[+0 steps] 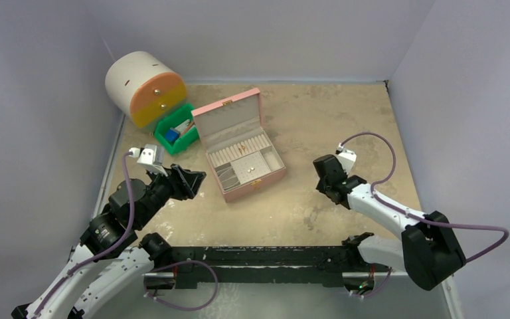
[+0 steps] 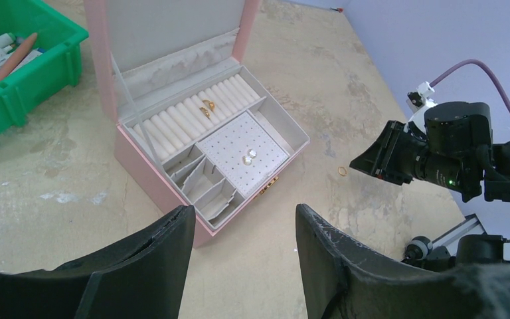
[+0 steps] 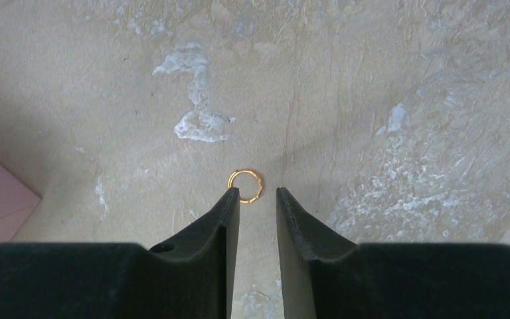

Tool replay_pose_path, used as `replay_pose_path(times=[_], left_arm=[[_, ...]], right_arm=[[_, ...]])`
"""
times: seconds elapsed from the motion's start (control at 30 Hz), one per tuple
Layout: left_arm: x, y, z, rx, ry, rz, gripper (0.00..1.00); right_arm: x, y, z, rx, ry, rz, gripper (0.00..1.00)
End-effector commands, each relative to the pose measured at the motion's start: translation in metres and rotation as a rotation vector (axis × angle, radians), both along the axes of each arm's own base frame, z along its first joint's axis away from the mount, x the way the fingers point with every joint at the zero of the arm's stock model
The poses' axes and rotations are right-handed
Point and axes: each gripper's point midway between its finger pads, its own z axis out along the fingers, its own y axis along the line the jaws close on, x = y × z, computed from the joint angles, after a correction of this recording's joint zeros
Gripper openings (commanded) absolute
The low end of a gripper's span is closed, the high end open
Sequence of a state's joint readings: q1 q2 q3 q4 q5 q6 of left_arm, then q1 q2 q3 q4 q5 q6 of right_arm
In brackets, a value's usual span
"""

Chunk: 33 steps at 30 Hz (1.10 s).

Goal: Organize the mixed jewelry

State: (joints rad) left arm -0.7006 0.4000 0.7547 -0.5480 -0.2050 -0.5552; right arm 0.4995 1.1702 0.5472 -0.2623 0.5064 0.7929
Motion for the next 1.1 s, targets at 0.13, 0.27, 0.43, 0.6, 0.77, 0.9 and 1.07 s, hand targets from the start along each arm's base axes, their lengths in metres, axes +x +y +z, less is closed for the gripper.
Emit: replay_pose_path(times=[0.13, 0.27, 0.43, 0.6, 0.77, 0.9, 1.07], left_arm=[[0.002, 0.0, 0.008, -0.002, -0.036, -0.003, 0.57], [0.002, 0.0, 0.009, -0.002, -0.038, -0.002, 0.57], [0.002, -0.001, 0.008, -0.002, -0.037, -0.005, 0.57], [0.002, 0.0, 0.009, -0.002, -0.039, -0.004, 0.57], [0.003, 0.0, 0.008, 0.0, -0.037, -0.004, 0.57], [0.003, 0.0, 0.009, -0.001, -0.039, -0.004, 0.57], [0.003, 0.0, 0.009, -0.002, -0.04, -0.004, 0.57]], right_arm=[[0.012, -0.004, -0.006, 0.034, -0.025, -0.09, 0.28], [0.013, -0.003, -0.01, 0.032, -0.011, -0.093, 0.27], [0.012, -0.001, -0.015, 0.033, 0.011, -0.087, 0.25], [0.008, -0.001, -0.019, 0.037, 0.03, -0.086, 0.24], [0.005, -0.001, -0.023, 0.035, 0.049, -0.083, 0.23], [0.003, -0.001, -0.025, 0.027, 0.065, -0.082, 0.22], [0.002, -0.002, -0.027, 0.017, 0.082, -0.082, 0.21]])
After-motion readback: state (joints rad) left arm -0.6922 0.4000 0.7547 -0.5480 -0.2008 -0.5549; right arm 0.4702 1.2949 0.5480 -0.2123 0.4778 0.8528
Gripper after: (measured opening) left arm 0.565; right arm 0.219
